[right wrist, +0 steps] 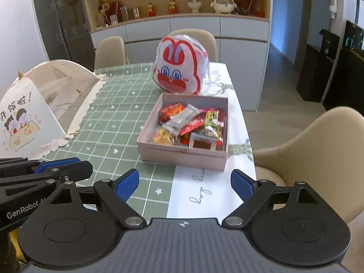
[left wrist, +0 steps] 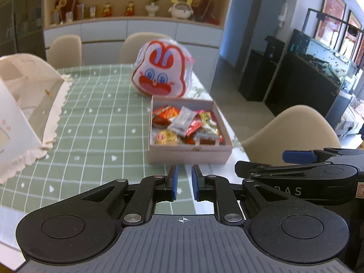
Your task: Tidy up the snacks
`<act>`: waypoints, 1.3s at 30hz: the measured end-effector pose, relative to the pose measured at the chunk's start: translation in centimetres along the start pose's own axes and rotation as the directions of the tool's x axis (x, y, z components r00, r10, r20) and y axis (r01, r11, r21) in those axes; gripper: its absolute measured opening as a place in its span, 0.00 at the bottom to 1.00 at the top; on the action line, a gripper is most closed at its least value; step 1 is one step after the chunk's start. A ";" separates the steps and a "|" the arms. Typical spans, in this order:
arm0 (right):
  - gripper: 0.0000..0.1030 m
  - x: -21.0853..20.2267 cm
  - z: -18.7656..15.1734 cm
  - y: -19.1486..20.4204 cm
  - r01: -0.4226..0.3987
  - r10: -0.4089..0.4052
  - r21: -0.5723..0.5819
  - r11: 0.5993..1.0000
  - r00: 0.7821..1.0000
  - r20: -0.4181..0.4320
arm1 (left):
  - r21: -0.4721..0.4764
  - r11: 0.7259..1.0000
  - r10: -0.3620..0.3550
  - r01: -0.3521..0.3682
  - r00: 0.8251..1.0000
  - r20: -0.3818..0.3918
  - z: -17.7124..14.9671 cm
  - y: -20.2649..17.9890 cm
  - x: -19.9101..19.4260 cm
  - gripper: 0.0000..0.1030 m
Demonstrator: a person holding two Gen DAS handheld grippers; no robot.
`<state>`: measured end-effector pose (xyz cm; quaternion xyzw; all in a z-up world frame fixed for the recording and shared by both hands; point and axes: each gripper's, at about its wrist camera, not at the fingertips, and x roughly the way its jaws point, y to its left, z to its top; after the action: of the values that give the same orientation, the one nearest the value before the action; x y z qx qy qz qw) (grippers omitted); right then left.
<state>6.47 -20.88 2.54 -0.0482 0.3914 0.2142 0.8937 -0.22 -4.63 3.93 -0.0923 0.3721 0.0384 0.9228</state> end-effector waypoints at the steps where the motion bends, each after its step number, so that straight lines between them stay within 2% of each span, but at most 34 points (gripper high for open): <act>1: 0.86 0.2 -0.2 0.0 -0.001 0.001 0.005 1.000 1.000 -0.010 | -0.002 1.000 0.004 -0.004 1.000 -0.009 -0.3 0.1 0.1 0.17; 4: 0.86 0.7 -0.8 -0.2 -0.012 0.013 0.018 1.000 0.999 -0.038 | -0.006 1.000 0.008 -0.008 1.000 -0.028 -0.8 0.1 0.2 0.17; 17: 0.86 0.1 -1.6 -0.1 -0.026 0.027 0.020 0.999 0.998 -0.055 | 0.000 1.000 0.007 -0.007 0.999 -0.053 -1.6 -0.3 0.1 0.17; 39: 0.86 0.0 -1.5 -0.7 -0.023 0.025 0.040 0.999 0.998 -0.058 | 0.020 1.000 0.012 -0.011 0.998 -0.054 -1.3 -0.3 0.8 0.17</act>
<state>5.77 -21.84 1.43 -0.0324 0.4221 0.2159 0.8799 -0.46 -5.14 2.46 -0.0822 0.3978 0.0378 0.9130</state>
